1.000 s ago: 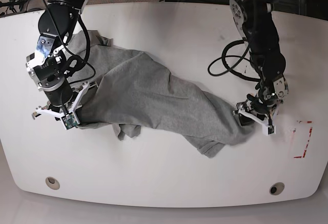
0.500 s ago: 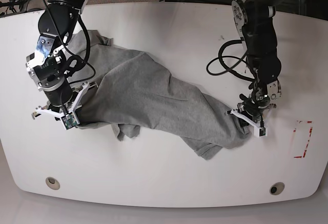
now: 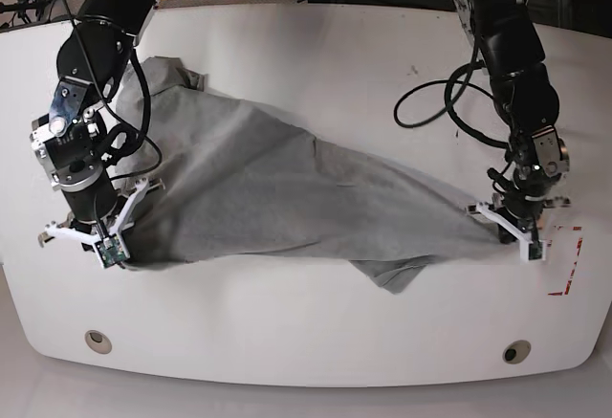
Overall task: Fold the T-shirt properly
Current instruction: 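Lift the shirt with both grippers and swing it up off the table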
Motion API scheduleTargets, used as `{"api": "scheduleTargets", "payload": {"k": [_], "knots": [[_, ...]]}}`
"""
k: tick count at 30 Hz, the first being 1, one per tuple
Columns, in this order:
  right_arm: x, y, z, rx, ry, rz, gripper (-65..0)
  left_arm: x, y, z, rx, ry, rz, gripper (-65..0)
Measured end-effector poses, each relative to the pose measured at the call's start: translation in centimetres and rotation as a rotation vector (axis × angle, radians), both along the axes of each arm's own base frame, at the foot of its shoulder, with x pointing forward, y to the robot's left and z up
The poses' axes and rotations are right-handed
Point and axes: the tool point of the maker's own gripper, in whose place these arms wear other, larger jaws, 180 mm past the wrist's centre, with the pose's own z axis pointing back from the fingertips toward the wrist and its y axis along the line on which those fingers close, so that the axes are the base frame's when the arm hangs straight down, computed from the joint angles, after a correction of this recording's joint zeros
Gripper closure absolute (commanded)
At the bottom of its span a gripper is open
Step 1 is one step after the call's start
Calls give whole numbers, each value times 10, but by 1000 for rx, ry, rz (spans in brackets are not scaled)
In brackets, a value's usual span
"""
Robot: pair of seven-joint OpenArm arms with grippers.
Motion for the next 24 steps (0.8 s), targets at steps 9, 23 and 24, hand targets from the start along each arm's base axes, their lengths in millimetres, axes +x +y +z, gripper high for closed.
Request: {"api": "scheduleTargets", "payload": {"k": [9, 23, 24], "knots": [[36, -13, 56, -14, -118, -12, 0, -8, 28, 94, 197, -127, -2, 0], [80, 2, 165, -130, -282, 47, 0, 12, 53, 240, 302, -332, 88, 0], [81, 3, 174, -135, -300, 49, 0, 13, 53, 249, 302, -346, 94, 0]]}}
